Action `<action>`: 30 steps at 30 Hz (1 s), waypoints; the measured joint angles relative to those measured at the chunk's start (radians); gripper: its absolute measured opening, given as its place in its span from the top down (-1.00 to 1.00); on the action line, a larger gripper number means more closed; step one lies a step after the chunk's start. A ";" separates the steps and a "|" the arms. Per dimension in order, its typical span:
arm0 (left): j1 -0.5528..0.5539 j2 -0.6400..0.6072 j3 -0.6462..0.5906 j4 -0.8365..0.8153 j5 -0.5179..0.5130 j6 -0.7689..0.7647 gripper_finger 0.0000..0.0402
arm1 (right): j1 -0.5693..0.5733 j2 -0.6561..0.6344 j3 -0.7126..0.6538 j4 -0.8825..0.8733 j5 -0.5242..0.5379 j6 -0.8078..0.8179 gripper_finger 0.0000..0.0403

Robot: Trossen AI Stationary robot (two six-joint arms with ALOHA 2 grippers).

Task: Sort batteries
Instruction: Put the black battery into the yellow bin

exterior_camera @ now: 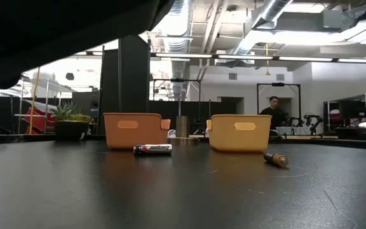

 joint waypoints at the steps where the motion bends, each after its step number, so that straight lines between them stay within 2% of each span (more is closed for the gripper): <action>1: 0.000 0.000 0.000 0.000 0.002 0.000 0.03 | 0.000 0.000 0.000 0.000 -0.001 0.000 -0.27; 14: 0.017 0.000 0.001 -0.006 0.004 -0.029 0.03 | 0.000 0.000 0.000 0.002 -0.004 0.003 -0.27; 30: 0.023 0.000 0.001 -0.016 -0.062 -0.036 0.03 | 0.001 0.000 0.000 -0.005 0.016 0.004 -0.27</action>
